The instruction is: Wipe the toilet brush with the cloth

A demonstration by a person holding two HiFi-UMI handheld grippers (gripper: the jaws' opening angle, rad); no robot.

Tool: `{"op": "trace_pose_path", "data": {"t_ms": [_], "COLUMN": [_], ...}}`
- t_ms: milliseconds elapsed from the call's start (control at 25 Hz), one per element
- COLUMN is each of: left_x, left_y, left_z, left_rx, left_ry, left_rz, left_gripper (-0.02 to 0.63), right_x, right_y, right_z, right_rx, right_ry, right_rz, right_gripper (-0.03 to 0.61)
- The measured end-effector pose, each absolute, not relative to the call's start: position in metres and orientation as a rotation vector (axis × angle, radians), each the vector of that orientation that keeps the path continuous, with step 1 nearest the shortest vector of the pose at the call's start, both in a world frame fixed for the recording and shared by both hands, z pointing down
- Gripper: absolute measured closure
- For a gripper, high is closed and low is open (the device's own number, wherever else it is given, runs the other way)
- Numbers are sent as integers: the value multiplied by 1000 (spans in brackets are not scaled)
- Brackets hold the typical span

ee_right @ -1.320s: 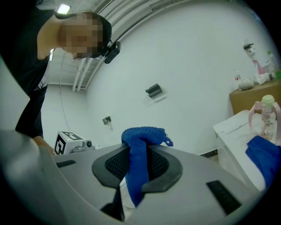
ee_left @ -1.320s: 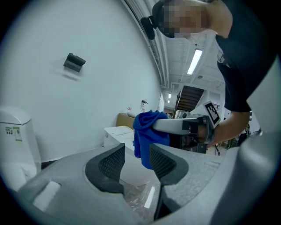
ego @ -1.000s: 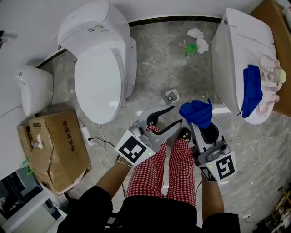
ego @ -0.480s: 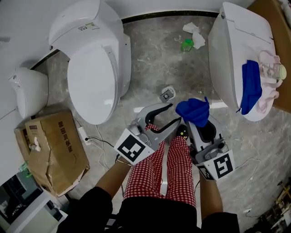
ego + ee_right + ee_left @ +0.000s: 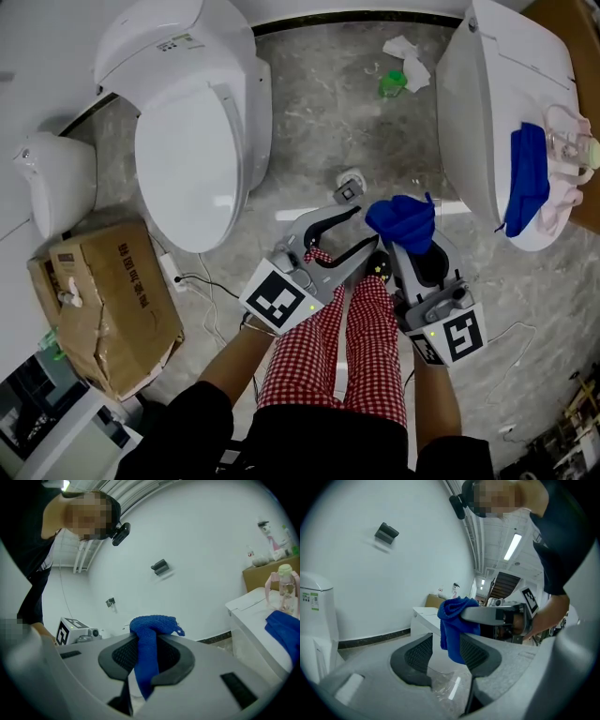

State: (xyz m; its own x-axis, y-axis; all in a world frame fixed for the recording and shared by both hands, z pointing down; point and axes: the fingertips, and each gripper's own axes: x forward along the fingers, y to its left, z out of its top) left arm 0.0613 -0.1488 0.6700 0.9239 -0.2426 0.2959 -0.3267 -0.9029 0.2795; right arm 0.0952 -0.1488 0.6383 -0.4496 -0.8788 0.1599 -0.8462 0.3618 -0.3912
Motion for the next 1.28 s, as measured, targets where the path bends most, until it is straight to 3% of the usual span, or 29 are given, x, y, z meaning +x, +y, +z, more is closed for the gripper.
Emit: {"op": "trace_pose_path", "data": {"t_ms": [1280], "left_x": [44], "left_y": [-163], "left_z": [767], "left_rx": [2730], "left_ry": [-440], "left_rz": [619], "left_gripper": [437], "right_x": [96], "right_y": [-161], "right_z": [693], "right_rx": [-1653], "right_ry": [2477], "right_rz": [-800], "right_gripper": [505]}}
